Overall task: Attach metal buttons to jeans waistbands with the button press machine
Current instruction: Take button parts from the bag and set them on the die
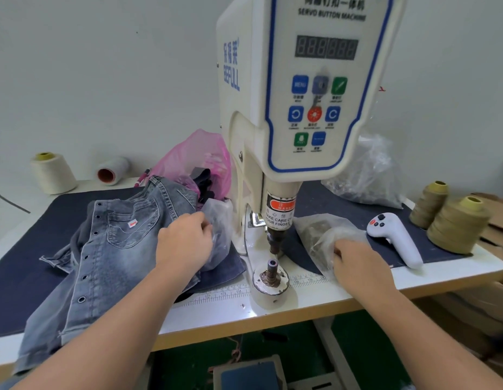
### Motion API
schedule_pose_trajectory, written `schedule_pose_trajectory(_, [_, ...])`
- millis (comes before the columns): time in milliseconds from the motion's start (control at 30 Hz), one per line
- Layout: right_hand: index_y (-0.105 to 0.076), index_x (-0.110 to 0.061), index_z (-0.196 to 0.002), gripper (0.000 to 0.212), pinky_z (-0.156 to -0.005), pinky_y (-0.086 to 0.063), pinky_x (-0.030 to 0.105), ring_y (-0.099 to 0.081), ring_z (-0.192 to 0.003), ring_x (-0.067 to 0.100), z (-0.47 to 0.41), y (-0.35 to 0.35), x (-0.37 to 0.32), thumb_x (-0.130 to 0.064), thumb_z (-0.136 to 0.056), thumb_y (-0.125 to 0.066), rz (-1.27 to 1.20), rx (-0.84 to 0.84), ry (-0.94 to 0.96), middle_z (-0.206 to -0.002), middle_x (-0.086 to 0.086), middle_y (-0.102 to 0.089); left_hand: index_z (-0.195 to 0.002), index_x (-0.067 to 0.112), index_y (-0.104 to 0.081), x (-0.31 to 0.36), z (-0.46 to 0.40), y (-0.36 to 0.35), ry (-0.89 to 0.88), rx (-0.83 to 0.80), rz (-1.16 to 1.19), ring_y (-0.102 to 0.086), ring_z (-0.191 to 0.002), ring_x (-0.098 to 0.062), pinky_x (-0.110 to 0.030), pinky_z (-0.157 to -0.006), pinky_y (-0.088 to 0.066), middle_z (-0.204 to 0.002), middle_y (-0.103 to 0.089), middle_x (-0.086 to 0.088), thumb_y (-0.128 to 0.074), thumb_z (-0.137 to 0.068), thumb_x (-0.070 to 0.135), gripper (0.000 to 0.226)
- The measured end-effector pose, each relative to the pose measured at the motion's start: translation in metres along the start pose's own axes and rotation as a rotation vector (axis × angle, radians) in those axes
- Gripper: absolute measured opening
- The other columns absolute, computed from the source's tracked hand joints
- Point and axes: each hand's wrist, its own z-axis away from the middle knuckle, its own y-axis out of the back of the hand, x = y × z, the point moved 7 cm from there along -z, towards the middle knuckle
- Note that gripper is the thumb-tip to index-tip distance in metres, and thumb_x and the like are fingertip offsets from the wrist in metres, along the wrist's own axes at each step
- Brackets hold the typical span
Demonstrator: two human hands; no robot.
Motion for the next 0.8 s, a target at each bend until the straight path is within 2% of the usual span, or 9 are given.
schedule_pose_trajectory(100, [-0.061, -0.026, -0.089, 0.018, -0.053, -0.028, 0.02, -0.047, -0.069, 0.006, 0.009, 0.01, 0.004, -0.021, -0.099, -0.048, -0.169, 0.185, 0.039, -0.084, -0.004, -0.06, -0.088, 0.02, -0.065, 0.008, 0.009, 0.008, 0.059, 0.025, 0.298, -0.059, -0.09, -0.025, -0.035, -0.08, -0.042, -0.088, -0.067, 0.003, -0.056, -0.096, 0.024, 0.013])
schedule_pose_trajectory(167, [-0.066, -0.027, -0.086, 0.016, -0.054, -0.03, 0.017, -0.048, -0.069, 0.003, 0.01, 0.013, 0.007, -0.02, -0.096, -0.055, -0.258, 0.237, 0.053, -0.08, -0.008, -0.062, -0.079, 0.024, -0.062, 0.014, 0.019, 0.009, 0.102, 0.027, 0.488, -0.058, -0.082, -0.016, -0.028, -0.071, -0.037, -0.079, -0.064, 0.011, -0.057, -0.096, 0.023, 0.018])
schedule_pose_trajectory(233, [-0.068, -0.028, -0.087, 0.014, -0.056, -0.034, 0.018, -0.051, -0.071, 0.001, 0.01, 0.015, 0.009, -0.02, -0.094, -0.06, -0.319, 0.253, 0.053, -0.079, -0.01, -0.064, -0.076, 0.025, -0.06, 0.026, 0.031, 0.005, 0.101, -0.024, 0.614, -0.057, -0.071, -0.006, -0.02, -0.061, -0.038, -0.073, -0.061, 0.011, -0.057, -0.097, 0.025, 0.021])
schedule_pose_trajectory(333, [-0.068, -0.03, -0.086, 0.013, -0.06, -0.04, 0.025, -0.055, -0.074, 0.004, 0.01, 0.01, 0.012, -0.02, -0.092, -0.063, -0.378, 0.225, 0.026, -0.079, -0.011, -0.065, -0.074, 0.016, -0.061, 0.041, 0.053, -0.011, 0.137, -0.183, 0.765, -0.045, -0.041, 0.002, -0.011, -0.043, -0.038, -0.052, -0.051, 0.011, -0.055, -0.099, 0.027, 0.028])
schedule_pose_trajectory(367, [-0.068, -0.03, -0.086, 0.013, -0.061, -0.041, 0.026, -0.056, -0.076, 0.004, 0.009, 0.01, 0.013, -0.021, -0.092, -0.063, -0.388, 0.218, 0.023, -0.079, -0.011, -0.065, -0.074, 0.015, -0.061, 0.043, 0.059, -0.017, 0.16, -0.241, 0.793, -0.042, -0.04, -0.001, -0.015, -0.046, -0.04, -0.049, -0.049, 0.011, -0.056, -0.099, 0.029, 0.03])
schedule_pose_trajectory(433, [-0.068, -0.031, -0.087, 0.012, -0.061, -0.041, 0.025, -0.056, -0.077, 0.004, 0.009, 0.009, 0.013, -0.021, -0.093, -0.062, -0.384, 0.21, 0.038, -0.08, -0.012, -0.065, -0.075, 0.015, -0.061, 0.046, 0.068, -0.028, 0.209, -0.354, 0.833, -0.043, -0.049, -0.008, -0.026, -0.058, -0.045, -0.053, -0.048, 0.009, -0.057, -0.098, 0.034, 0.031])
schedule_pose_trajectory(467, [-0.068, -0.031, -0.088, 0.013, -0.061, -0.041, 0.025, -0.056, -0.077, 0.003, 0.009, 0.008, 0.012, -0.022, -0.094, -0.062, -0.375, 0.207, 0.048, -0.081, -0.012, -0.065, -0.074, 0.015, -0.061, 0.046, 0.071, -0.032, 0.223, -0.404, 0.841, -0.041, -0.05, -0.008, -0.028, -0.059, -0.043, -0.056, -0.048, 0.007, -0.058, -0.098, 0.036, 0.032])
schedule_pose_trajectory(633, [-0.068, -0.029, -0.089, 0.013, -0.068, -0.049, 0.033, -0.057, -0.077, 0.008, 0.011, 0.006, 0.012, -0.02, -0.094, -0.06, -0.383, 0.207, 0.067, -0.08, -0.012, -0.065, -0.075, 0.02, -0.06, 0.053, 0.082, -0.035, 0.231, -0.503, 0.892, -0.036, -0.05, -0.008, -0.024, -0.056, -0.036, -0.057, -0.045, 0.008, -0.058, -0.098, 0.035, 0.028])
schedule_pose_trajectory(800, [-0.069, -0.026, -0.09, 0.012, -0.061, -0.041, 0.025, -0.056, -0.076, 0.005, 0.012, 0.004, 0.012, -0.02, -0.095, -0.059, -0.372, 0.217, 0.075, -0.08, -0.011, -0.064, -0.074, 0.022, -0.061, 0.061, 0.082, -0.035, 0.22, -0.535, 0.971, -0.038, -0.049, -0.005, -0.022, -0.058, -0.036, -0.053, -0.045, 0.013, -0.058, -0.099, 0.03, 0.026])
